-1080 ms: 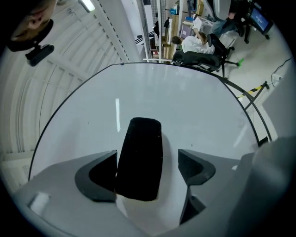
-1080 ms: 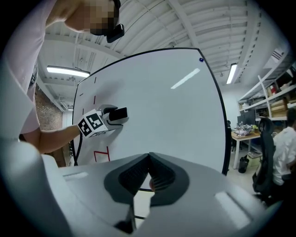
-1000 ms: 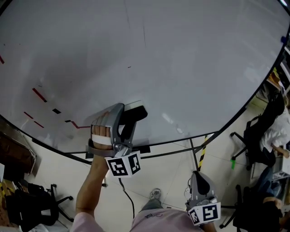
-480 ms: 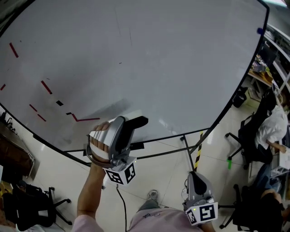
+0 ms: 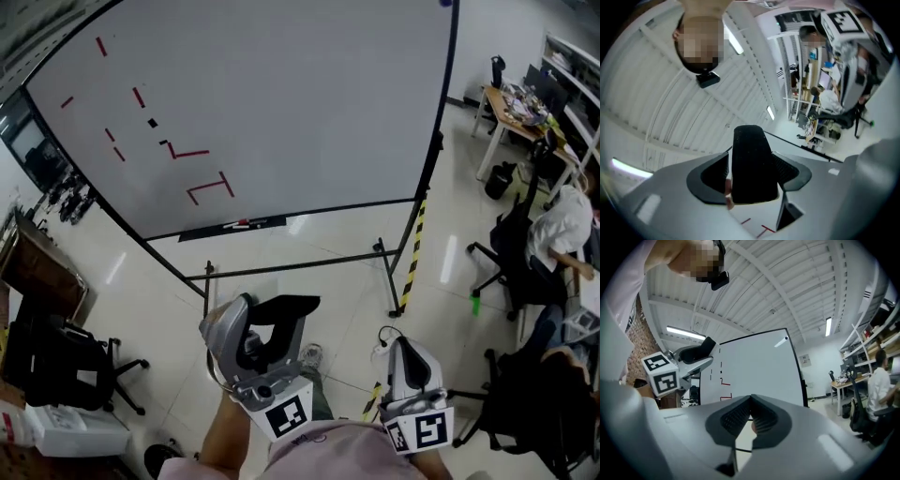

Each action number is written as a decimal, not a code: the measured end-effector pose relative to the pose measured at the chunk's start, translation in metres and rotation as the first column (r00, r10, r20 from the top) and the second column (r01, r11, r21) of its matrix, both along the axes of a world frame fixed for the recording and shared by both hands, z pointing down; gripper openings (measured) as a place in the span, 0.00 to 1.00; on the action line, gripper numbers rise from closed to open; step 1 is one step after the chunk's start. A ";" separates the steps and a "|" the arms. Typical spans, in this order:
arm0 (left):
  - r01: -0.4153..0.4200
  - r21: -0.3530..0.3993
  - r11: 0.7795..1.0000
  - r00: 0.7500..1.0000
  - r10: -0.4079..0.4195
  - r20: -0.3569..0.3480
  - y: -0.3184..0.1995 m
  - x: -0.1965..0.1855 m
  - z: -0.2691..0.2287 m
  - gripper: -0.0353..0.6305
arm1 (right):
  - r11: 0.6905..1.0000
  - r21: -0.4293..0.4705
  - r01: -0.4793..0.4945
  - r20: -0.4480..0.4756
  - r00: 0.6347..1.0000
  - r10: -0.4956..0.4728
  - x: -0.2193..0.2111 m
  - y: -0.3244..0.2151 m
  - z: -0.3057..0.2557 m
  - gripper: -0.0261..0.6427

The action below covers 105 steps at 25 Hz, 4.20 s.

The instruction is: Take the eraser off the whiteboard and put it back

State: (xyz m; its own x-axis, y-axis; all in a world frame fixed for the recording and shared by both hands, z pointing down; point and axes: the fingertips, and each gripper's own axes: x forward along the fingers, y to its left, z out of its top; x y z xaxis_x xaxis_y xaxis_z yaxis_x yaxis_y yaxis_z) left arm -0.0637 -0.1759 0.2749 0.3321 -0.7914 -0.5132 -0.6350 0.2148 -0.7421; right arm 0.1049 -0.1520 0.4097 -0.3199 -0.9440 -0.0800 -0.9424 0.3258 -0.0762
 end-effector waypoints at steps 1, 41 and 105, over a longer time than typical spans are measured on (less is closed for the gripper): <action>-0.007 -0.020 1.000 0.999 0.006 -0.044 0.034 0.010 0.004 0.50 | 1.000 -0.006 0.008 0.000 1.000 -0.008 0.009 0.022 0.002 0.04; -0.250 -0.064 0.966 0.760 0.155 -0.632 0.303 -0.022 -0.012 0.48 | 0.959 0.144 0.245 0.041 0.967 -0.253 -0.054 0.210 -0.070 0.04; -0.019 0.029 0.999 0.962 0.026 -0.271 -0.422 -0.090 -0.020 0.47 | 0.981 0.012 -0.195 -0.079 0.978 0.195 -0.010 -0.287 -0.044 0.04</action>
State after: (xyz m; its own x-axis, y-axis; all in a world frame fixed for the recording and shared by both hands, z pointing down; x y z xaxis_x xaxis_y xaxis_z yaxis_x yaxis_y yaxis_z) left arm -0.1534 -0.5974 0.2554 0.1955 -0.7708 -0.6063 -0.8165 0.2145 -0.5360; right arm 0.0952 -0.4391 0.3654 -0.1352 -0.9886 -0.0657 -0.9908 0.1353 0.0028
